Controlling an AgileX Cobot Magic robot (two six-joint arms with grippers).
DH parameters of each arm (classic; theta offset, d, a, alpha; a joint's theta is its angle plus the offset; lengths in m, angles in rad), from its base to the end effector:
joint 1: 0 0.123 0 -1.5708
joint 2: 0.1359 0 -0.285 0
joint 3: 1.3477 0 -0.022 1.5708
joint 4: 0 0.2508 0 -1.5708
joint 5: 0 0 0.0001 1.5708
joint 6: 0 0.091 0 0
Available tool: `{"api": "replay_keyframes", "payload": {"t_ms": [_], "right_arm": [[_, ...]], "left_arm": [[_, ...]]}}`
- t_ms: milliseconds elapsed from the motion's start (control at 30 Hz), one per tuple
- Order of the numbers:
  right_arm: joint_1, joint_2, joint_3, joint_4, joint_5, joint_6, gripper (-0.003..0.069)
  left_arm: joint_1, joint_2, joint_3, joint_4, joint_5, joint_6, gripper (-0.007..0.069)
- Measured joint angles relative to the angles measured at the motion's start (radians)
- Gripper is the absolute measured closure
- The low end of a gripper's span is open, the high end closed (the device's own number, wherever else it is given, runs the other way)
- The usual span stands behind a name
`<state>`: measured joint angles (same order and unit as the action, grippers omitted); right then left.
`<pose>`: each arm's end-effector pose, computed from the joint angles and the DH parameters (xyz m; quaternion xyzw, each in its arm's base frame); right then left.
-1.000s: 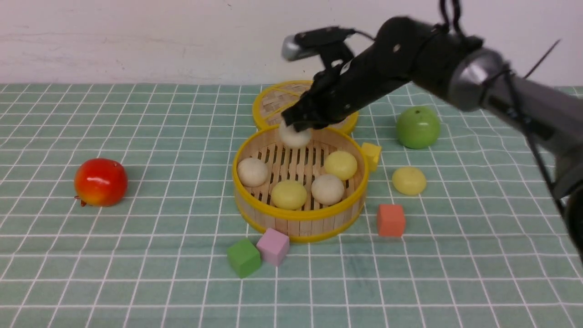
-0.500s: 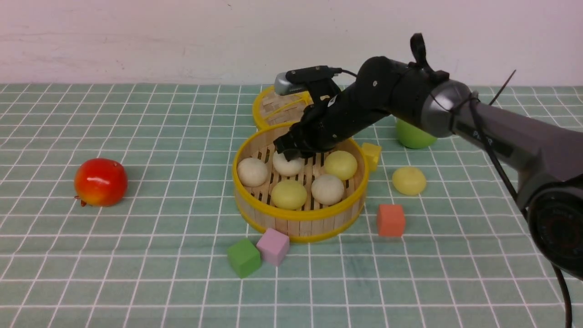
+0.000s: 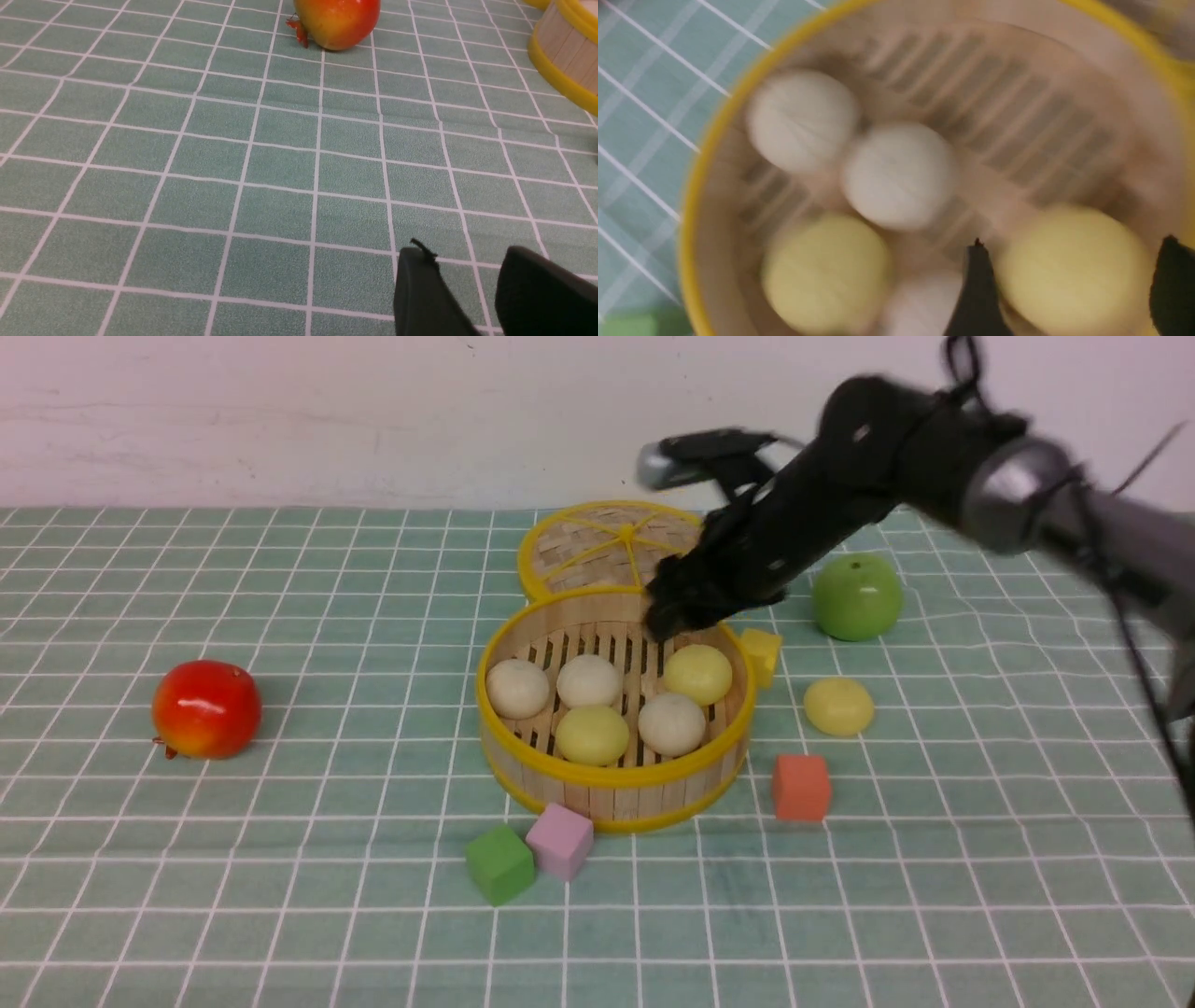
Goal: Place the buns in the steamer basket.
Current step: Use the right arm to grab a steamed stuffed bun
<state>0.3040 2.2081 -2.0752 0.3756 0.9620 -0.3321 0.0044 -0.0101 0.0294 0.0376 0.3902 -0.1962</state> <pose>0.4682 0.1756 0.2657 -0.2381 0.9152 0.1729 0.2754 0.0523 0.0015 0.1688 -0.0714 0.8082 -0.0401 0.5832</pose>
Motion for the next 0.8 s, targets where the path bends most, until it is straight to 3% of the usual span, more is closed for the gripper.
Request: {"api": "replay_keyframes", "payload": {"t_ms": [200, 333, 600, 800], "right_arm": [[-0.121, -0.024, -0.004, -0.117, 0.116, 0.1, 0.02], [-0.175, -0.021, 0.028, -0.12, 0.123, 0.117, 0.0253], [-0.181, 0.003, 0.075, -0.106, 0.073, 0.117, 0.0404], [-0.181, 0.03, 0.075, -0.084, 0.069, 0.118, 0.0405]], "left_arm": [[0.0, 0.0, 0.0, 0.0, 0.0, 0.0, 0.0386], [0.0, 0.0, 0.0, 0.0, 0.0, 0.0, 0.0386], [0.0, 0.0, 0.0, 0.0, 0.0, 0.0, 0.0386], [0.0, 0.0, 0.0, 0.0, 0.0, 0.0, 0.0386]]}}
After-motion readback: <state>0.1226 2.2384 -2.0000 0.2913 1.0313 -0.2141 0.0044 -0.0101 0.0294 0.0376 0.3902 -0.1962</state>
